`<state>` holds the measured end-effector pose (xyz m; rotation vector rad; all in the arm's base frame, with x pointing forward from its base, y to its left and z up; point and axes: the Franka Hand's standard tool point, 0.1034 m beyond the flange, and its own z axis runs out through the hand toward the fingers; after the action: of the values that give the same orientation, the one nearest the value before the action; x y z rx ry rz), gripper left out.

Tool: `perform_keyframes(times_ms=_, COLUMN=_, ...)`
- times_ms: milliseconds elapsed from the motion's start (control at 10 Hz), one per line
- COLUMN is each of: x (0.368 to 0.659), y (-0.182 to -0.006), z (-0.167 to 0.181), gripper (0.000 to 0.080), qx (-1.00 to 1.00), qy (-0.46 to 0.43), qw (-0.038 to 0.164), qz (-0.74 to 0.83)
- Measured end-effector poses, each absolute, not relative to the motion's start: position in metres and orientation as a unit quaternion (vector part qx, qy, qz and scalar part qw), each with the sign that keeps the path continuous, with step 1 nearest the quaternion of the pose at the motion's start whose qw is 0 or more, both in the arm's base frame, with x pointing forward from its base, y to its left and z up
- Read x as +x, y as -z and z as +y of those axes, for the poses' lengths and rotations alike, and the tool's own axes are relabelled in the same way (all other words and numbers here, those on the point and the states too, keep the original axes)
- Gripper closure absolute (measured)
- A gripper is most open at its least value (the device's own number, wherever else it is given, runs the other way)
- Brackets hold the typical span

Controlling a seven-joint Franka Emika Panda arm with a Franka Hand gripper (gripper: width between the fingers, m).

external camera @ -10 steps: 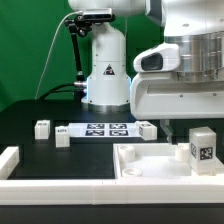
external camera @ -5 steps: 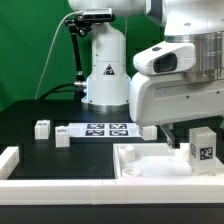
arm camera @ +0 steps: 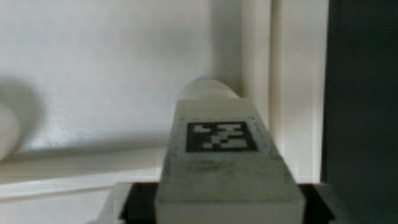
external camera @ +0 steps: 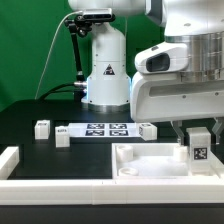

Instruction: Assemble one leg

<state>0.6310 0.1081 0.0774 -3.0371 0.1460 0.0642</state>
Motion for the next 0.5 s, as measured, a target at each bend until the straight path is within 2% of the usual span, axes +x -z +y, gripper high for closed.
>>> perform_keyframes(times_ms=500, x=0.6296, y=-0.076, z=0.112, gripper=0.0509, qx=-0.907, qy=-0.035, qw=0.043, qz=0.418)
